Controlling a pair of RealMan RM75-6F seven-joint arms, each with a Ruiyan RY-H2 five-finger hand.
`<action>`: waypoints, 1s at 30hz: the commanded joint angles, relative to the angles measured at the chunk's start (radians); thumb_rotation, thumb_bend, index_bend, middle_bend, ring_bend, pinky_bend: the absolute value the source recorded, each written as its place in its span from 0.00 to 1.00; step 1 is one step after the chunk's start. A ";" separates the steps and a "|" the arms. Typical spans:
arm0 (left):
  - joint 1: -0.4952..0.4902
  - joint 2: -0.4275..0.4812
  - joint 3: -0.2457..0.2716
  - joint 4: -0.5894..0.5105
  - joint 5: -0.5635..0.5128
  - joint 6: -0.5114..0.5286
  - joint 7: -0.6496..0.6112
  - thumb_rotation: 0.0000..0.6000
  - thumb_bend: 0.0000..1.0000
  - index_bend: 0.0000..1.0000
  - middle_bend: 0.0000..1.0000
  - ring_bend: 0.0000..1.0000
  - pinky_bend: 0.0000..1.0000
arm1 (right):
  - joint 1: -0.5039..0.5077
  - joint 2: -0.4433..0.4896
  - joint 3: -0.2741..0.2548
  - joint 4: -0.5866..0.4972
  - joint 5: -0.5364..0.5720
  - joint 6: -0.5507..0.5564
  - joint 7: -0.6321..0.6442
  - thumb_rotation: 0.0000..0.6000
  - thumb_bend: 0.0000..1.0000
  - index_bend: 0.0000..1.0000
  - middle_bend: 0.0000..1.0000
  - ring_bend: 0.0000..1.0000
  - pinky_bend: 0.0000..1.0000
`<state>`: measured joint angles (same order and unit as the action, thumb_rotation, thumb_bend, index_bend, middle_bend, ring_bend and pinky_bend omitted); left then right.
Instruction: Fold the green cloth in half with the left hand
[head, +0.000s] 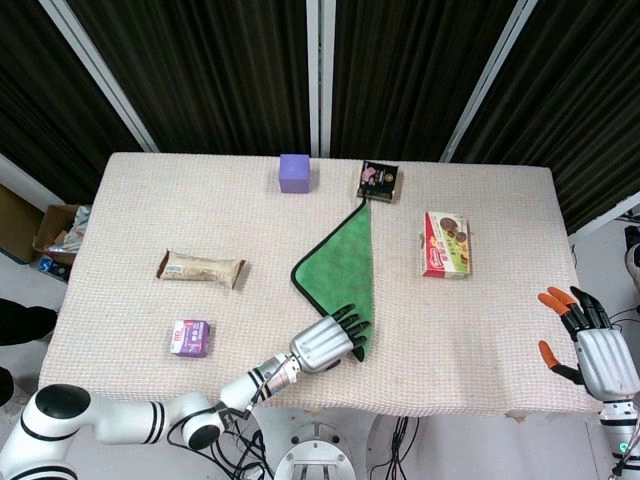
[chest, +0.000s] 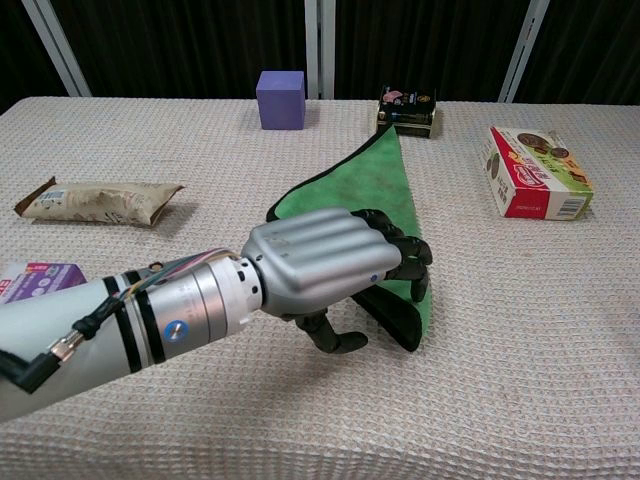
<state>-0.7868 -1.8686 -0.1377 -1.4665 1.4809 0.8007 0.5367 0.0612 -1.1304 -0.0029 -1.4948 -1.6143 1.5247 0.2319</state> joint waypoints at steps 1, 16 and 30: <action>-0.006 -0.005 0.004 0.003 -0.004 0.003 -0.001 1.00 0.31 0.28 0.13 0.13 0.10 | 0.003 0.001 0.000 -0.002 -0.001 -0.004 -0.002 1.00 0.30 0.19 0.12 0.00 0.09; -0.063 -0.101 -0.013 0.082 -0.075 -0.002 -0.002 1.00 0.31 0.35 0.13 0.13 0.10 | -0.009 0.008 -0.004 0.015 -0.005 0.014 0.023 1.00 0.30 0.19 0.12 0.00 0.09; -0.057 -0.137 0.010 0.116 -0.085 0.048 -0.101 1.00 0.45 0.61 0.19 0.13 0.10 | -0.007 0.004 -0.002 0.022 -0.002 0.006 0.028 1.00 0.30 0.19 0.12 0.00 0.09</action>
<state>-0.8519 -2.0115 -0.1367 -1.3365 1.3946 0.8402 0.4548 0.0539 -1.1267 -0.0051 -1.4719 -1.6162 1.5314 0.2603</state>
